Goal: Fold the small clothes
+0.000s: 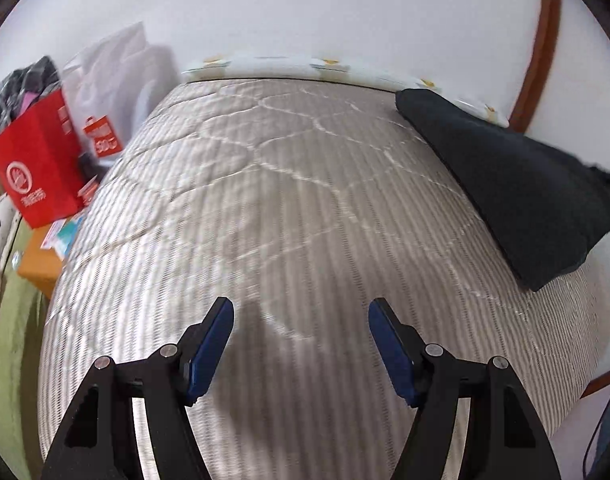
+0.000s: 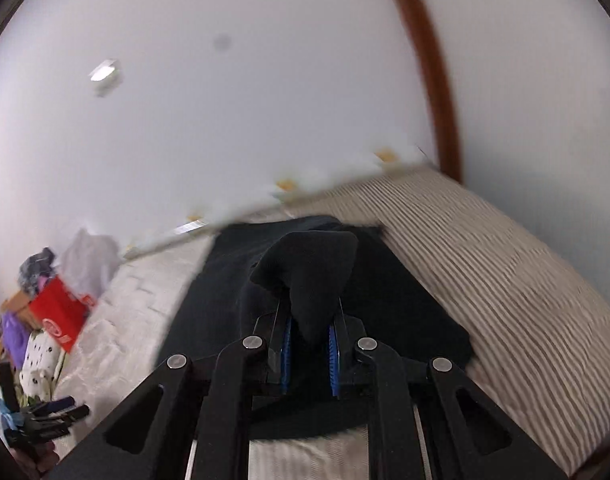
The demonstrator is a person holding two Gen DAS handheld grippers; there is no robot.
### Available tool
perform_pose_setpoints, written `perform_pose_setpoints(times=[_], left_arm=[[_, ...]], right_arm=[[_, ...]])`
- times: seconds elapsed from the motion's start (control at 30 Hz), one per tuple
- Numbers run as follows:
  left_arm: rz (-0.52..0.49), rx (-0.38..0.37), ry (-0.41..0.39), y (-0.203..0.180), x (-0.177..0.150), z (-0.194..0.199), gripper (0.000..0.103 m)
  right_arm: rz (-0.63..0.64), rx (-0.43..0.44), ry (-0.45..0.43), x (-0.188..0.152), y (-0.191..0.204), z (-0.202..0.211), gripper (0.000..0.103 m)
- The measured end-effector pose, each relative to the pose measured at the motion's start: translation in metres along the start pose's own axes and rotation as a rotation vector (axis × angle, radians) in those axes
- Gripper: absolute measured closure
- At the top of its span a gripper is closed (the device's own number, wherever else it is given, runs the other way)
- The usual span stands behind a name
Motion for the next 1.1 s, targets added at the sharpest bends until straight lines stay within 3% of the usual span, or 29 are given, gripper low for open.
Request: perform_pose_setpoints(times=[0.13,0.2,0.27,0.37,0.67,0.8,0.93,0.97,1.03,1.1], left_arm=[[-0.028,-0.005,0.005,-0.023,0.002,-0.003,0.035],[-0.039,-0.018,0.003,-0.034,0.004,0.001,0.035],[-0.05,-0.049,-0.004,-0.046,0.005,0.006,0.035],[-0.068,-0.094,-0.012,-0.064,0.01,0.008,0.035],[-0.149,-0.275,0.041,-0.132,-0.009,0.007,0.033],[-0.214,-0.305,0.066,-0.162,-0.019,-0.001,0.032],[-0.248,-0.273,0.049,-0.189,-0.02,-0.015,0.032],[-0.245,-0.262,0.046,-0.193,-0.018,-0.019,0.032],[-0.238,-0.252,0.033,-0.198,-0.015,-0.024,0.032],[-0.257,-0.232,0.028,-0.199,-0.014,-0.028,0.032]], right_arm=[[-0.032,0.038,0.077,-0.026,-0.025,-0.006,0.084],[0.002,0.009,0.073,-0.03,-0.025,0.001,0.078],[0.015,-0.008,0.057,-0.03,-0.028,0.011,0.064],[-0.01,0.05,0.058,-0.031,-0.032,0.02,0.046],[-0.108,0.103,0.083,-0.029,-0.033,-0.013,0.041],[-0.147,0.068,0.107,-0.019,-0.036,-0.047,0.046],[-0.128,0.047,0.141,-0.012,-0.032,-0.068,0.082],[-0.101,0.041,0.144,-0.009,-0.031,-0.07,0.085],[-0.013,0.046,0.097,0.003,-0.028,-0.061,0.089],[0.037,0.062,-0.041,0.021,-0.037,-0.031,0.09]])
Point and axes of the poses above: each gripper's, at about its wrist camera, not at the fingertips, and z roughly against the way its jaws point, y to its left, x to its top, the point moved 6 cm from there along -z, roughly the way its jaws point, and after that the axes turned 7 degrees about z, right-handed, at the moved point
